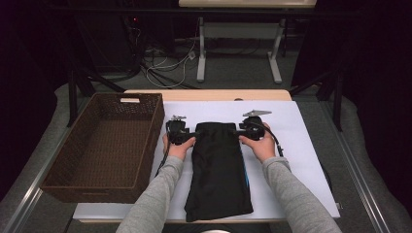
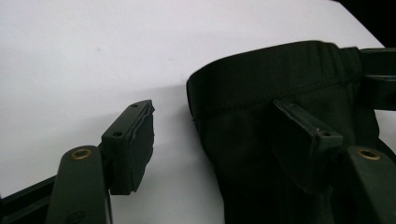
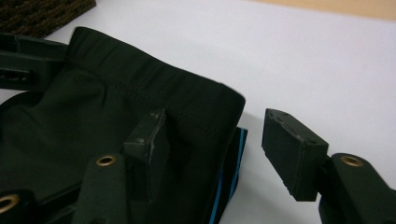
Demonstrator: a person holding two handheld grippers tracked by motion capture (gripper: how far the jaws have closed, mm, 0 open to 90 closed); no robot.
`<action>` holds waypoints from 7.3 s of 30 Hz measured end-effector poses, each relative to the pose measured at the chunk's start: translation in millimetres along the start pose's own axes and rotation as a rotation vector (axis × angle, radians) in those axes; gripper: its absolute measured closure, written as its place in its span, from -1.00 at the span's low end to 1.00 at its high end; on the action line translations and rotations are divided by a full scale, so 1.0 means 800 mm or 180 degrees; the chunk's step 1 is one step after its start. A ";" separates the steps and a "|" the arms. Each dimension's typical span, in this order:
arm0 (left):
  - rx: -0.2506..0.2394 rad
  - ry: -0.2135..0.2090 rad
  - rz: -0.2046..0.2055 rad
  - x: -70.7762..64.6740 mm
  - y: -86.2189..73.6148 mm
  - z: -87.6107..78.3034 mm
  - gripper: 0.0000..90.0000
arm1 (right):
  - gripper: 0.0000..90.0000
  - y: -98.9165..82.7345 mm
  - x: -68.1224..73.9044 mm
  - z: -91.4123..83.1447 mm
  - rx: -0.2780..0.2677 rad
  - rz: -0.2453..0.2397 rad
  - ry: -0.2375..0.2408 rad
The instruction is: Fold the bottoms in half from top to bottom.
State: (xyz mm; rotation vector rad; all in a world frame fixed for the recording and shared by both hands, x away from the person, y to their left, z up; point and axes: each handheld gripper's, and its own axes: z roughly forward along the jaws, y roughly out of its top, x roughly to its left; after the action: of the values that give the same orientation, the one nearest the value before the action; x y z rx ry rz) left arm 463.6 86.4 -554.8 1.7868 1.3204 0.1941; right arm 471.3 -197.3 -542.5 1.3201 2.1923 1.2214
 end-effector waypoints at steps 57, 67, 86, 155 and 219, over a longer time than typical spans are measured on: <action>0.0375 -0.0140 -0.0004 -0.007 -0.006 0.013 0.76 | 0.81 -0.023 -0.004 0.021 0.0233 0.0125 0.0357; 0.0363 -0.0152 0.0071 -0.011 0.000 0.004 0.81 | 0.84 -0.019 -0.010 0.011 0.0191 0.0300 0.0526; 0.0125 -0.0301 0.0080 -0.012 0.026 -0.016 0.81 | 0.84 0.014 -0.002 -0.016 -0.0097 0.0074 0.0472; -0.0327 -0.0453 0.0295 -0.018 0.050 -0.052 0.81 | 0.84 0.051 0.016 -0.045 -0.0518 -0.0244 0.0385; -0.0440 -0.0757 0.0642 -0.041 -0.062 -0.109 0.81 | 0.84 -0.054 0.072 -0.107 -0.0729 -0.0512 0.0632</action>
State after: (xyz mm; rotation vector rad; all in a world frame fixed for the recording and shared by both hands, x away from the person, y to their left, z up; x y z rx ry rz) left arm 364.6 109.4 -526.7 1.7635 0.9379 0.1727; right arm 362.5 -202.3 -516.6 0.9499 2.1593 1.5413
